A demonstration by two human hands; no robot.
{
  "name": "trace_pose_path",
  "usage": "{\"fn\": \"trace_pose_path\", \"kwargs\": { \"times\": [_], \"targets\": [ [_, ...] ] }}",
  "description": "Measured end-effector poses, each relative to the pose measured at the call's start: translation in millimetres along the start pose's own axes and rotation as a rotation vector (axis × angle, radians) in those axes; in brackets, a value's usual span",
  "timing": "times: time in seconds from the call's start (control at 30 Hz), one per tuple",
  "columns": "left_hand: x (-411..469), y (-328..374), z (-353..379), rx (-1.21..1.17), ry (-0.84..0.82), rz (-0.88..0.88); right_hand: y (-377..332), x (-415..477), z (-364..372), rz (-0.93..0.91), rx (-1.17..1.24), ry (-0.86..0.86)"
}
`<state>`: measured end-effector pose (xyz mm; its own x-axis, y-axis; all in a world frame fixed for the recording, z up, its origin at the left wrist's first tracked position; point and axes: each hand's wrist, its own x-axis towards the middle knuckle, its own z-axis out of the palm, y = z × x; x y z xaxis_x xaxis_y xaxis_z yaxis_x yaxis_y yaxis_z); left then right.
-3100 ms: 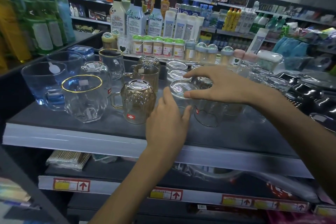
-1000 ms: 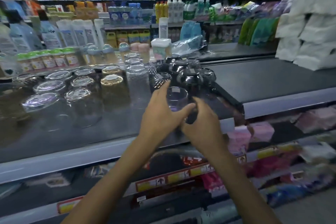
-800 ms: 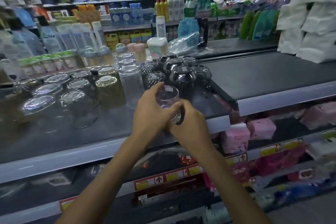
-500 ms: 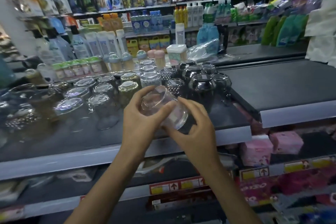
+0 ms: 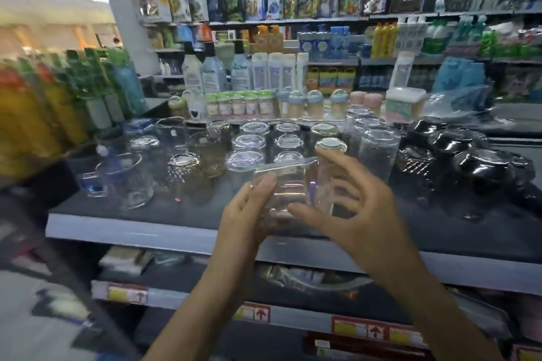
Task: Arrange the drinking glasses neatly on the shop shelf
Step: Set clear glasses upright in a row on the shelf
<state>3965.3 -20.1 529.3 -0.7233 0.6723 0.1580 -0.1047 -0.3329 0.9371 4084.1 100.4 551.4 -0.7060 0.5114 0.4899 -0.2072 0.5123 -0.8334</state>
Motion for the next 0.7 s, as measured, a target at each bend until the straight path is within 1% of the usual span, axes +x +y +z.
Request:
{"fn": "trace_pose_path", "kwargs": {
  "times": [0.07,0.17,0.23,0.3,0.4,0.53,0.7],
  "targets": [
    [-2.1,-0.5,-27.3,0.145,0.055,0.062,-2.3,10.3,15.6,-0.052,-0.177,-0.03],
    [-1.1,-8.0,-71.0,0.49,0.152,0.233,-6.5,21.4,40.6,-0.1,-0.394,-0.077],
    [4.4,-15.8,-97.2,0.714,0.223,0.319,-6.8,26.7,57.9,-0.118,-0.493,-0.112],
    [9.2,-21.1,-114.8,0.855,0.236,0.371,-2.8,30.3,72.8,-0.156,-0.576,-0.124],
    [13.0,-26.1,-126.1,0.954,0.168,0.438,6.8,31.3,88.6,-0.184,-0.658,-0.148],
    [16.5,-31.0,-131.5,1.049,0.094,0.45,12.1,29.4,98.4,-0.174,-0.693,-0.167],
    [18.7,-30.9,-130.1,1.106,0.105,0.454,9.7,42.3,99.1,-0.192,-0.724,-0.181]
  ]
}}
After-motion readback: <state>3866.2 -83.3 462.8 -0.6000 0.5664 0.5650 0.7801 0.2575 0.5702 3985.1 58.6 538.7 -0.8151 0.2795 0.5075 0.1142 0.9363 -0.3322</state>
